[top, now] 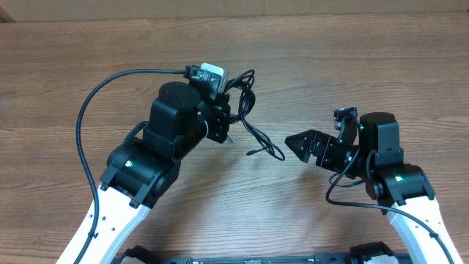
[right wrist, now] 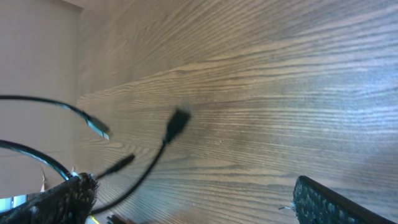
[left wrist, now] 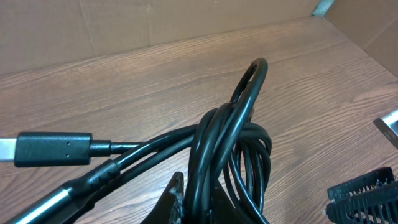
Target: Untangle cables
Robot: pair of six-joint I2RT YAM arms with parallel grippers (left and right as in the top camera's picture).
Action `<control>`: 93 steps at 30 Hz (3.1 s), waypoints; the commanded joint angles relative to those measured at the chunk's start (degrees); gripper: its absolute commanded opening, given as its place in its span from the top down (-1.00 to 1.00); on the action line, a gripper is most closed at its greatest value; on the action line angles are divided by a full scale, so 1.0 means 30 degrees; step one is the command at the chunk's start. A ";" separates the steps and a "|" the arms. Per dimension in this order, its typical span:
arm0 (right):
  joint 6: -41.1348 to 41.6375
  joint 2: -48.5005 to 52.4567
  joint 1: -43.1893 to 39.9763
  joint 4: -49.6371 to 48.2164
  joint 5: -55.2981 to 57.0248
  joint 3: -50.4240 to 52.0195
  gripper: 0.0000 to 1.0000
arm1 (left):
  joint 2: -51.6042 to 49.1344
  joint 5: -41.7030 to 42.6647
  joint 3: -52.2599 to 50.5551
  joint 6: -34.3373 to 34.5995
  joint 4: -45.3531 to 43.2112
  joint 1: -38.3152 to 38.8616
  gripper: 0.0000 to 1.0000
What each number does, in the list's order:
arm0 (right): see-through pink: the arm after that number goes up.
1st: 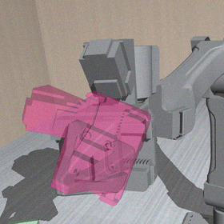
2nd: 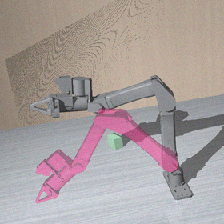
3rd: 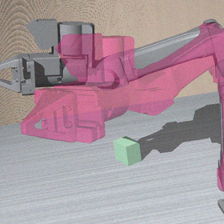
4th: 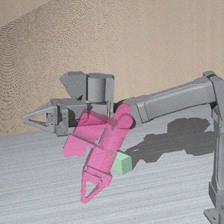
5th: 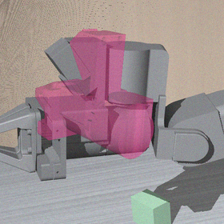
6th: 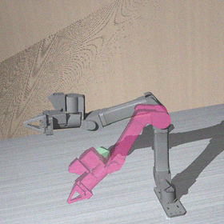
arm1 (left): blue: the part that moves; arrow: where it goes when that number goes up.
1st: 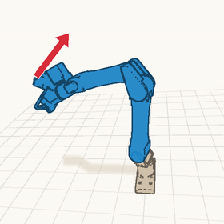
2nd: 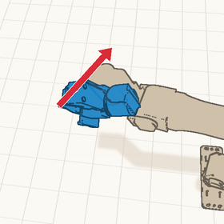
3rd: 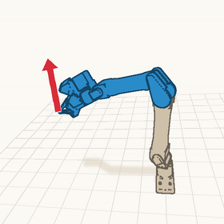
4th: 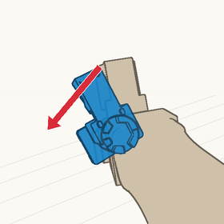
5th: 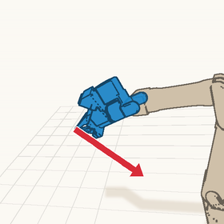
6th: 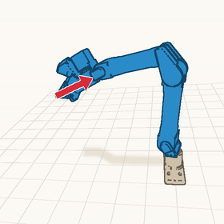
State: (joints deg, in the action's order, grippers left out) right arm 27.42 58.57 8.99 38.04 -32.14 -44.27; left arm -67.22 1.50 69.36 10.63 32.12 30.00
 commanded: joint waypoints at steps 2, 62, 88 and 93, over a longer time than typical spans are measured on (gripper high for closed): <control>0.0095 -0.0138 -0.0015 -0.0124 -0.0189 -0.0233 -1.00 | 0.0342 0.0306 0.0291 0.0408 0.0095 0.0415 0.92; -0.1559 -0.0066 0.0000 -0.5661 0.4794 -0.0233 -1.00 | 0.0321 -0.0605 0.0291 1.5569 0.2674 0.1953 0.92; -0.1588 0.1027 -0.0022 0.0495 1.8331 -0.0233 -1.00 | 0.0350 -0.0474 0.0306 0.7905 0.2725 0.1967 0.92; -0.1581 0.1027 -0.0022 0.1304 1.9861 -0.0233 -1.00 | 0.0350 -0.2652 0.0306 0.6645 0.2754 0.1974 0.92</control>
State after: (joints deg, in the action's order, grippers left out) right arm 22.41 61.41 9.17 41.28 19.35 -44.25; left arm -67.24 2.02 69.36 35.79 40.73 36.05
